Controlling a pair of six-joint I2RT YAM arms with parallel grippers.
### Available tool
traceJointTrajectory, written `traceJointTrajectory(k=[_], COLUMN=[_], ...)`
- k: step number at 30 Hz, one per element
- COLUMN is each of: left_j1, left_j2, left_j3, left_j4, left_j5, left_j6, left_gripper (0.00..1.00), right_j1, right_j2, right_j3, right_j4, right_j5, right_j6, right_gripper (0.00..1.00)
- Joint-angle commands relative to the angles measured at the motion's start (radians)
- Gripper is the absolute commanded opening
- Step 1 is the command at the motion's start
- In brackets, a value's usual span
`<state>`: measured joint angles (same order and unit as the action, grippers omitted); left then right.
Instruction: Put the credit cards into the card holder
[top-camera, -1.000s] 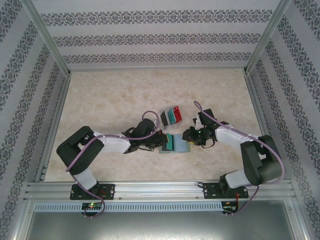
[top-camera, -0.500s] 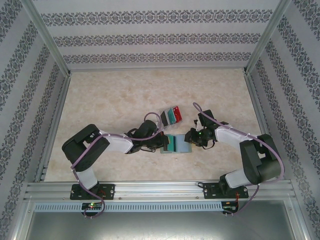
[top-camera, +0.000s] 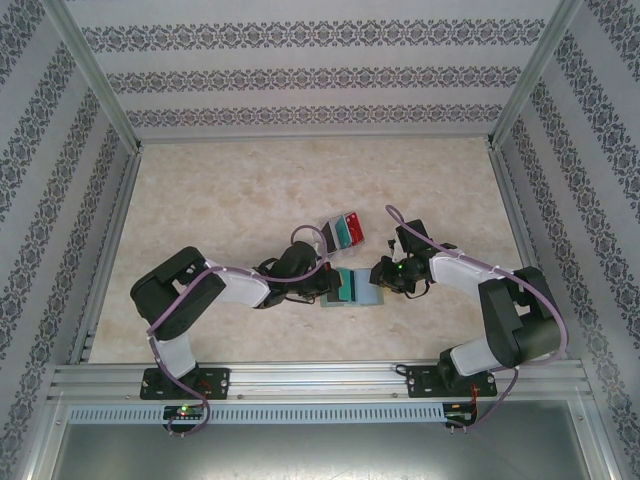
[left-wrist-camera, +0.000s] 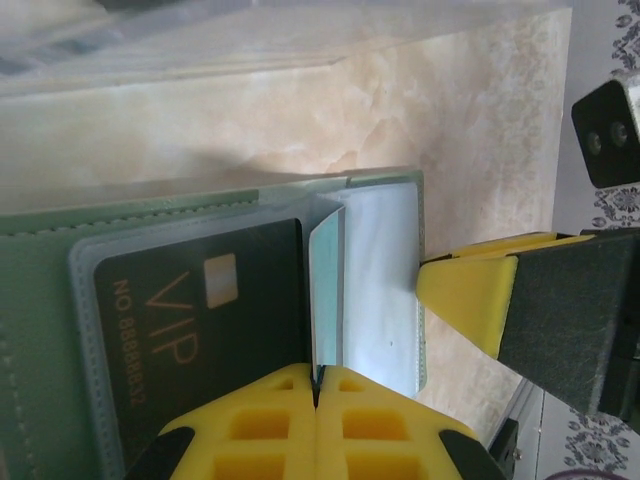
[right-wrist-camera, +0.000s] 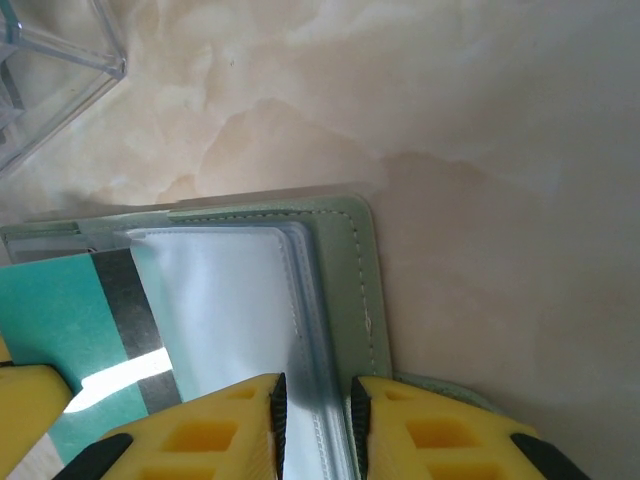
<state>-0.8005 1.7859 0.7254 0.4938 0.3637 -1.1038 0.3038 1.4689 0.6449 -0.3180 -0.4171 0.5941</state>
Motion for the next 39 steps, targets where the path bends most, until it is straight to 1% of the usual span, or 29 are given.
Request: traceJointTrajectory(k=[1,7,13,17,21,26,29,32,39], left_j1=[-0.017,-0.022,-0.031,-0.033,-0.032,-0.032,-0.031,-0.029,-0.028], left_j2=[-0.041,0.045,0.079,0.073,0.039,0.011,-0.004,-0.028,0.068], left_j3=[-0.011,0.036,0.055,0.055,0.031,0.052,0.073,0.056,0.146], left_j4=[-0.066,-0.002,-0.02,-0.051,-0.084,-0.163,-0.252,-0.252,-0.228], left_j5=[-0.071,-0.002,0.015,0.026,0.01,-0.006,-0.033,-0.045,0.068], left_j6=[0.024,-0.008,-0.021,-0.015,-0.008,0.022,0.038,0.043,0.07], left_gripper=[0.0,0.0,0.0,0.0,0.0,0.0,0.0,0.0,0.0], right_j1=[0.014,0.015,0.015,0.016,0.015,0.016,0.015,0.015,0.016], right_j2=[0.04,0.044,0.036,0.038,0.035,0.036,0.038,0.034,0.032], right_j3=[-0.016,-0.011,-0.017,-0.016,-0.016,-0.016,-0.013,-0.016,-0.019], right_j4=[-0.009,-0.012,-0.012,-0.013,-0.012,-0.012,-0.013,-0.014,-0.013], right_j5=[0.045,0.043,0.046,0.047,0.05,0.051,0.051,0.051,0.049], right_j6=[-0.02,-0.022,-0.022,-0.023,-0.022,-0.023,-0.022,-0.024,-0.024], right_gripper=[0.27,0.27,0.27,0.27,0.27,0.27,0.27,0.27,0.27])
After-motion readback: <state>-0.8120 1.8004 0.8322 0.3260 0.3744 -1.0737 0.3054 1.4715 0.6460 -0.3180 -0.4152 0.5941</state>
